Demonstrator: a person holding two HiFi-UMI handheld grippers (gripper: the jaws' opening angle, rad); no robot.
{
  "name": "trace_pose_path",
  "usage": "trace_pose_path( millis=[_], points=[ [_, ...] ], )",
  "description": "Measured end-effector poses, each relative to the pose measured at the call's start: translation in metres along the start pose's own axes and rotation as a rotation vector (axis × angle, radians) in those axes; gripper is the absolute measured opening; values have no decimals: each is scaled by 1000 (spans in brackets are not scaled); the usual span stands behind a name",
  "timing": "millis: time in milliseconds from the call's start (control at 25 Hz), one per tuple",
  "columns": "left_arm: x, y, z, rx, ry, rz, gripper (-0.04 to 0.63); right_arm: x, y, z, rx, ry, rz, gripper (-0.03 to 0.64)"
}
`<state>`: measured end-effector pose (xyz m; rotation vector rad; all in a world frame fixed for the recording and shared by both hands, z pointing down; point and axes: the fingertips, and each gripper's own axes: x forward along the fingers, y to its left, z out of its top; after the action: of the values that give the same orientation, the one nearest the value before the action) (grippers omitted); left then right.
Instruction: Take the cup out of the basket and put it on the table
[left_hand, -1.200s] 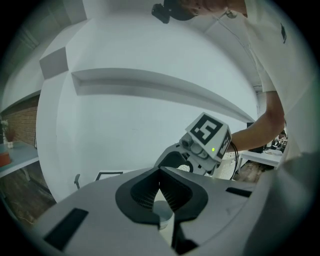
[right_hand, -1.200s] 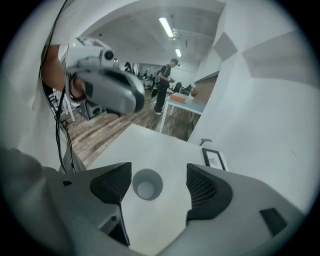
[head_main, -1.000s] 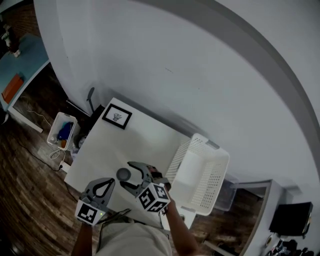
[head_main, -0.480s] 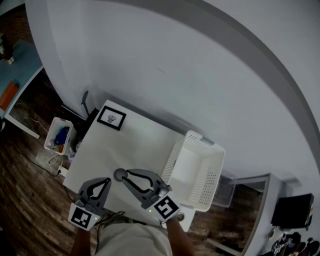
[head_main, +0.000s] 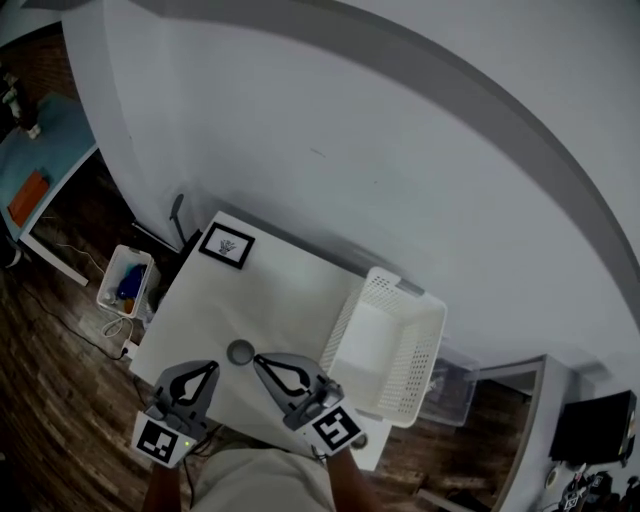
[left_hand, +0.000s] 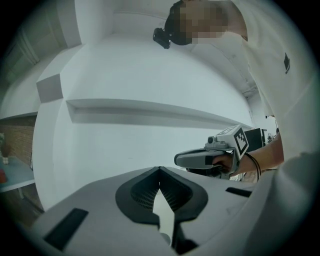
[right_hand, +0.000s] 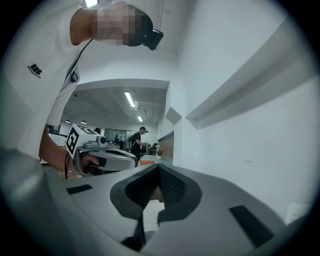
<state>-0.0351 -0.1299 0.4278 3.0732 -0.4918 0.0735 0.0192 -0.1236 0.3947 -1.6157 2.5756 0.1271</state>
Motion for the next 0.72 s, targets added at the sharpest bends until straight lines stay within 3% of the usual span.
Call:
trace_pose_path(
  millis=[720],
  points=[
    [-2,-27,23,51,-58,29,0,-29,4,15,-47,-45,-10,8]
  ],
)
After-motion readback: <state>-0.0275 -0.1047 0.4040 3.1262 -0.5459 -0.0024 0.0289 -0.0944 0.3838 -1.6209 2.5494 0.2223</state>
